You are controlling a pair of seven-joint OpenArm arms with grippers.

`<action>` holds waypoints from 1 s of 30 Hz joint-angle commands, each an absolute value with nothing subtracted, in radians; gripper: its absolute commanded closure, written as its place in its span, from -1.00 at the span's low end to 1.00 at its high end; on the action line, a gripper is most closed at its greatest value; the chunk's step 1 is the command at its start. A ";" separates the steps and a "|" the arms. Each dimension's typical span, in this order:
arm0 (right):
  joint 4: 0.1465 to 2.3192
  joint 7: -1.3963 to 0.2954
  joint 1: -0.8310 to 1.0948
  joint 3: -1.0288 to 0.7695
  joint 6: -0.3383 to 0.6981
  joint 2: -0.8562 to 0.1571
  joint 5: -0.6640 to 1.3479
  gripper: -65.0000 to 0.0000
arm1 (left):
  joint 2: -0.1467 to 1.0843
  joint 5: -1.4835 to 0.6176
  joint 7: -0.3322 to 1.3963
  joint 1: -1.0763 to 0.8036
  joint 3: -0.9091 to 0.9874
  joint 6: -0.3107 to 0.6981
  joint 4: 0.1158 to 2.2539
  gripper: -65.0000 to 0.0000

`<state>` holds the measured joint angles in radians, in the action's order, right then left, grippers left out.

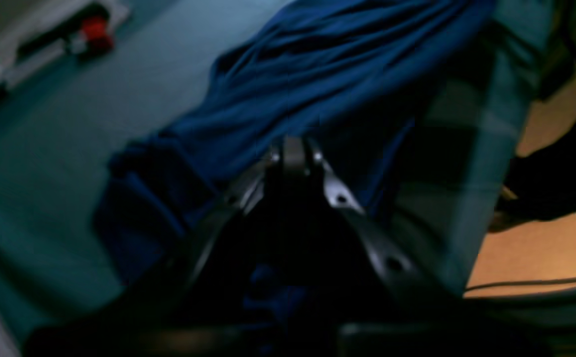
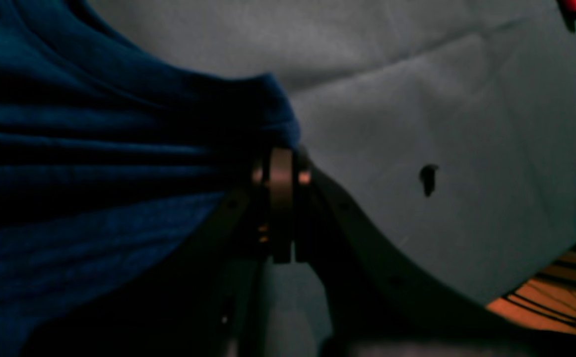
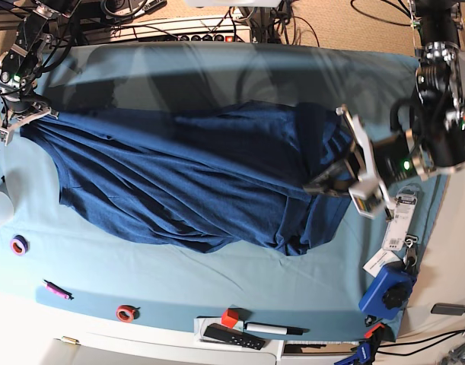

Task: Layout the t-shirt on the table in an organized manner, then fold the t-shirt properly
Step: 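Drag the shirt edge with the left gripper toward the shirt's middle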

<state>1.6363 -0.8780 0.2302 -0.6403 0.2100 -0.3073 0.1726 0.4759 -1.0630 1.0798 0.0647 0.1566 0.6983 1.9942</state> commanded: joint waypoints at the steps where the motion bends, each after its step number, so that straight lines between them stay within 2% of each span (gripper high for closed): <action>1: 1.654 -0.856 0.224 -0.648 0.205 -0.329 0.167 1.00 | 0.485 -1.085 1.053 0.086 0.149 0.698 1.982 1.00; 12: 1.654 -0.856 0.224 -0.648 0.205 -0.329 0.167 1.00 | 0.485 -1.085 1.095 0.100 0.052 0.698 1.897 1.00; 13: 1.654 -0.856 0.224 -0.648 0.205 -0.329 0.167 1.00 | 0.485 -1.085 1.112 0.100 0.050 0.698 1.897 0.88; 16: 1.654 -0.856 0.224 -0.648 0.205 -0.329 0.167 1.00 | 0.486 -1.085 1.182 0.099 0.050 0.698 1.897 0.33; 17: 1.654 -0.856 0.224 -0.648 0.205 -0.329 0.167 1.00 | 0.486 -1.085 1.203 0.099 0.050 0.698 1.897 0.24; 26: 1.654 -0.857 0.224 -0.648 0.206 -0.330 0.167 1.00 | 0.550 -1.137 1.224 0.070 0.050 0.698 1.896 0.21; 30: 1.654 -0.870 0.224 -0.648 0.241 -0.329 0.187 1.00 | 0.551 -1.137 1.227 0.023 0.033 0.698 1.896 0.14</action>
